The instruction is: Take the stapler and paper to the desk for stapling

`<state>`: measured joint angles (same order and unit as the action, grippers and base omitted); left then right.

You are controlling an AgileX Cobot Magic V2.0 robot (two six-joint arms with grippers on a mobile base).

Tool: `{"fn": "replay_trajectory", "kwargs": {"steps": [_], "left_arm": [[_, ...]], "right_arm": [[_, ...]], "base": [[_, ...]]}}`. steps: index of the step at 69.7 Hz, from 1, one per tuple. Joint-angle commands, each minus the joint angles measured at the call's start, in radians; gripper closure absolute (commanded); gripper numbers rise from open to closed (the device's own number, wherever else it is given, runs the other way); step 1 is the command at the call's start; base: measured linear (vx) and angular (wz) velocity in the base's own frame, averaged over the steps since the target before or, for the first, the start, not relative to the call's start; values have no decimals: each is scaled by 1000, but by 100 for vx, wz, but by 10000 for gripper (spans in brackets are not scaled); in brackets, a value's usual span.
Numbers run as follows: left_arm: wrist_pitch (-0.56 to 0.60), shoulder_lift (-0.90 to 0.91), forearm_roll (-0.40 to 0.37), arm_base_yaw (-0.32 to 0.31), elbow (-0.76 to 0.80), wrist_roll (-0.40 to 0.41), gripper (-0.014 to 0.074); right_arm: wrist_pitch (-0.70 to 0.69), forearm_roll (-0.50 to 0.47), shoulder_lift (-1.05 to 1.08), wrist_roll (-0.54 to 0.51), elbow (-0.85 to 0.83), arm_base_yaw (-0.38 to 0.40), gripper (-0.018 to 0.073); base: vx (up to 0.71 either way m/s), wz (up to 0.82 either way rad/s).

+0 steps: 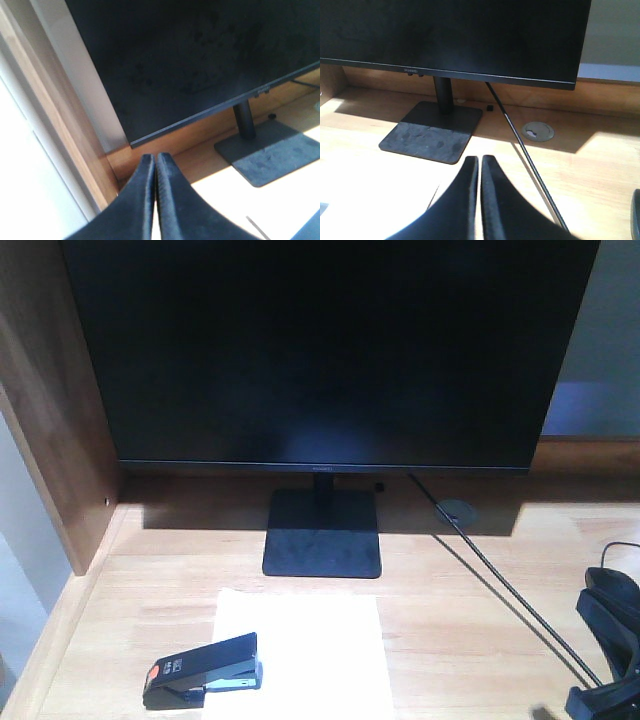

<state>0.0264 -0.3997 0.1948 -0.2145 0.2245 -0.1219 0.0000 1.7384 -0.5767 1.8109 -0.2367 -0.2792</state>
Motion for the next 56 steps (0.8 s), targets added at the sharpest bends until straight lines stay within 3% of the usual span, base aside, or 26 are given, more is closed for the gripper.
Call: {"fn": "replay_trajectory", "kwargs": {"steps": [1,56], "left_arm": [[64,-7,-4,-6,27,12,603],[61,-7,-8,-6,27,15,603]], "right_arm": [[17,48,1,-8,-28,1,564],[16,48,1,-8,-28,1,564]], "base": [[0,0],[0,0]]}}
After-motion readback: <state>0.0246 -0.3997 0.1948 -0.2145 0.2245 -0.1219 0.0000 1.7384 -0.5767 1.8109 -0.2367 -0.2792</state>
